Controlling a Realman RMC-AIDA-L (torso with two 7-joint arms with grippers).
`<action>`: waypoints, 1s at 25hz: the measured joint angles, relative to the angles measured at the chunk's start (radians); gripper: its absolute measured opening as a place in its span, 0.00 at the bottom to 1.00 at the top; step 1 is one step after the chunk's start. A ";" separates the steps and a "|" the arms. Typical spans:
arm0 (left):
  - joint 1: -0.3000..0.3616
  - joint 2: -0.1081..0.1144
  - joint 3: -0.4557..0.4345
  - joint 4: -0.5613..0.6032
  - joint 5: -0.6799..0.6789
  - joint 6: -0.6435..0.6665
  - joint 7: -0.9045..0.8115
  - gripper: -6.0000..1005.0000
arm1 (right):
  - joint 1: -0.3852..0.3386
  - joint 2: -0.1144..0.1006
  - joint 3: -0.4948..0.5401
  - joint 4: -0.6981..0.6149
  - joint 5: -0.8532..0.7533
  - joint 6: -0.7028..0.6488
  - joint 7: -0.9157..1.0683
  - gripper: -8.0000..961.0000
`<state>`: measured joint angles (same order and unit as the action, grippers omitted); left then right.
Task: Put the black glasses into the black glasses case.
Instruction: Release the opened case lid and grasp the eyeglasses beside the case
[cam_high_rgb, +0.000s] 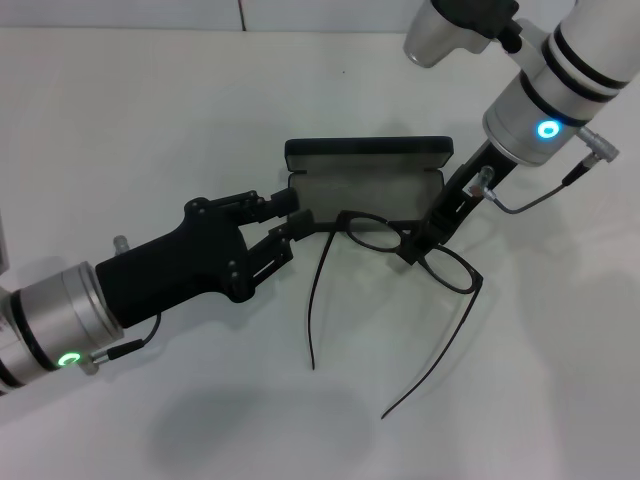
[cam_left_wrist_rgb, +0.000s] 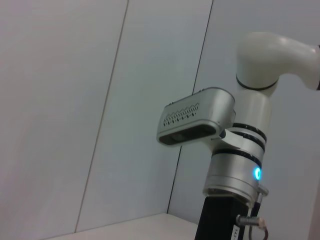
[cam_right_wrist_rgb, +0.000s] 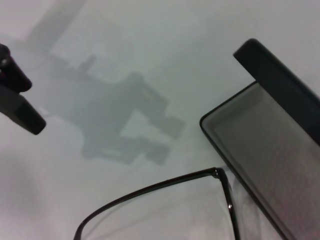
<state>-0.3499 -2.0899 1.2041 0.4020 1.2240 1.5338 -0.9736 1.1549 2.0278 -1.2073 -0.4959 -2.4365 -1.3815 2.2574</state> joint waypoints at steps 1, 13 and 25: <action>-0.001 0.000 0.000 0.000 0.000 0.000 0.000 0.29 | -0.004 0.000 0.000 0.000 0.003 0.004 -0.001 0.41; -0.001 -0.003 0.000 -0.007 0.000 -0.006 0.001 0.28 | -0.017 0.000 -0.012 0.002 0.006 0.032 -0.013 0.28; -0.005 -0.004 0.000 -0.023 0.000 -0.009 0.001 0.27 | -0.025 0.000 -0.014 0.002 0.037 0.047 -0.039 0.24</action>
<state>-0.3544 -2.0939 1.2041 0.3791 1.2240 1.5247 -0.9725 1.1301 2.0279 -1.2208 -0.4939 -2.3998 -1.3342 2.2182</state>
